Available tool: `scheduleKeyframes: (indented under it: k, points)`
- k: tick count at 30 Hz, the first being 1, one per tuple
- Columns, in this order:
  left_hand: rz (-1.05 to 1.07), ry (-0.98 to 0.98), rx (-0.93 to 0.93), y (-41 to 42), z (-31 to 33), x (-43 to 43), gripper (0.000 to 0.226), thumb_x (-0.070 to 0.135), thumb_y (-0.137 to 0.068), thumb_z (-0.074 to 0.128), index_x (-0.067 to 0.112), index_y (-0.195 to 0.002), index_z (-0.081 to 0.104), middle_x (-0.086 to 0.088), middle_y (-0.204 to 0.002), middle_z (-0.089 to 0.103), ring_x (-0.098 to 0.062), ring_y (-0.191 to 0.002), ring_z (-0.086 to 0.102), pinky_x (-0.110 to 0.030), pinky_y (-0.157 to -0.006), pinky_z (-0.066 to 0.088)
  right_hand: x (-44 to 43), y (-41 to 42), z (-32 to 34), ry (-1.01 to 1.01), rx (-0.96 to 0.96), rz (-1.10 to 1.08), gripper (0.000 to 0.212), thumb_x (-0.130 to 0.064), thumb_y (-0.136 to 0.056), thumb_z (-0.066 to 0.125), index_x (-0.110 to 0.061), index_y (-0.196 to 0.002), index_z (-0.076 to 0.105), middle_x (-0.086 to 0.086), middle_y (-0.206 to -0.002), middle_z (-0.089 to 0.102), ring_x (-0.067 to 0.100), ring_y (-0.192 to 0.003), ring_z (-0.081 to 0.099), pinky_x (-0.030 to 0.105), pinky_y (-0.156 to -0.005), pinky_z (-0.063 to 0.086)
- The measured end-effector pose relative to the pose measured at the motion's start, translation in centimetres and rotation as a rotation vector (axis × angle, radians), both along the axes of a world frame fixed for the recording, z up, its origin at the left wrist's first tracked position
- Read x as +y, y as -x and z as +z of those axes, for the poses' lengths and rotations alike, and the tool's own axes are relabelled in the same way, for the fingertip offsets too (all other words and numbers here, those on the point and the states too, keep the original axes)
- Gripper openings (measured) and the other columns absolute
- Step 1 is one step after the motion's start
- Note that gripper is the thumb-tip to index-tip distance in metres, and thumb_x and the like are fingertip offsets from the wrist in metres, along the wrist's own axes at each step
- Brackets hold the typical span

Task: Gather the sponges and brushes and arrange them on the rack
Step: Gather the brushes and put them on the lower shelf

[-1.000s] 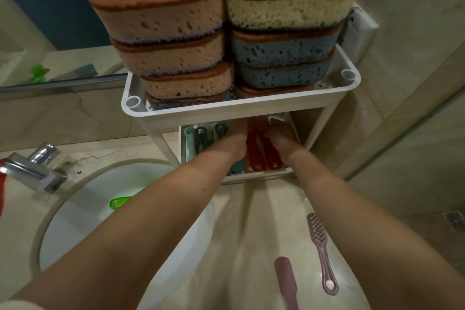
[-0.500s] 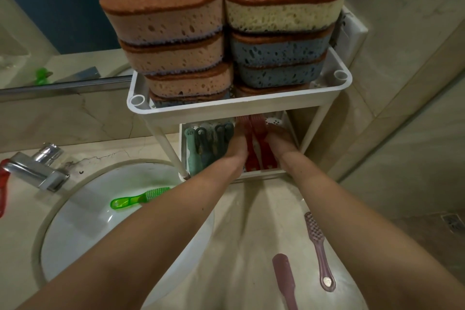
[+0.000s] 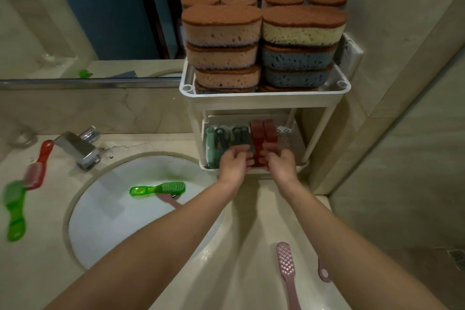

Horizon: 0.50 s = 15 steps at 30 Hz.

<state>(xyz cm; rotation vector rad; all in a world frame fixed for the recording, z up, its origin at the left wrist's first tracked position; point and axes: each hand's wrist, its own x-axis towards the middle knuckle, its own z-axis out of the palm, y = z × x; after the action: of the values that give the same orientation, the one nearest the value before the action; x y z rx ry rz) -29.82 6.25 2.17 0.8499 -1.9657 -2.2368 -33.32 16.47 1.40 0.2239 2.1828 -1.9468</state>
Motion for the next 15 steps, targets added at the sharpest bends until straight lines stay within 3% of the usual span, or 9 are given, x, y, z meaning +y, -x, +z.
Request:
scheduleKeyframes:
  k: [2, 5, 9, 15]
  points:
    - [0.047, 0.001, 0.017, -2.0, -0.5, -1.0, 0.022, 0.003, -0.097, 0.042, 0.012, -0.107, 0.059, -0.008, -0.097, 0.064, -0.015, -0.076, 0.061, -0.026, -0.071, 0.052, -1.1, -1.9, -0.2, 0.003, 0.034, 0.029, 0.024, 0.0, -0.09, 0.051, -0.021, -0.09, 0.063, 0.012, -0.103, 0.068, 0.025, -0.091, 0.065, 0.032, -0.077, 0.053]
    - [0.123, 0.015, 0.013, -4.7, -1.1, -3.0, 0.026, 0.003, -0.097, 0.039, 0.017, -0.097, 0.06, -0.008, -0.093, 0.065, -0.015, -0.072, 0.06, -0.024, -0.065, 0.05, -3.1, -4.4, -0.7, -0.04, 0.043, 0.088, 0.023, -0.002, -0.089, 0.053, -0.021, -0.094, 0.066, 0.005, -0.096, 0.069, 0.021, -0.09, 0.065, 0.034, -0.082, 0.053]
    - [0.245, 0.058, -0.006, -8.2, -1.5, -5.9, 0.026, 0.004, -0.096, 0.038, 0.014, -0.099, 0.061, -0.004, -0.091, 0.064, -0.013, -0.069, 0.058, -0.022, -0.061, 0.046, -6.4, -7.3, -1.0, -0.001, 0.03, 0.207, 0.021, 0.002, -0.09, 0.05, -0.009, -0.098, 0.066, 0.009, -0.088, 0.068, 0.013, -0.07, 0.062, 0.017, -0.062, 0.047]
    - [0.426, 0.066, -0.024, -13.0, -1.8, -11.6, 0.027, 0.005, -0.094, 0.038, 0.016, -0.098, 0.062, -0.006, -0.096, 0.065, -0.015, -0.075, 0.059, -0.025, -0.056, 0.048, -12.4, -10.3, -1.3, -0.018, -0.009, 0.411, 0.023, 0.001, -0.09, 0.044, -0.01, -0.098, 0.064, 0.008, -0.086, 0.067, 0.013, -0.066, 0.061, 0.025, -0.063, 0.047]
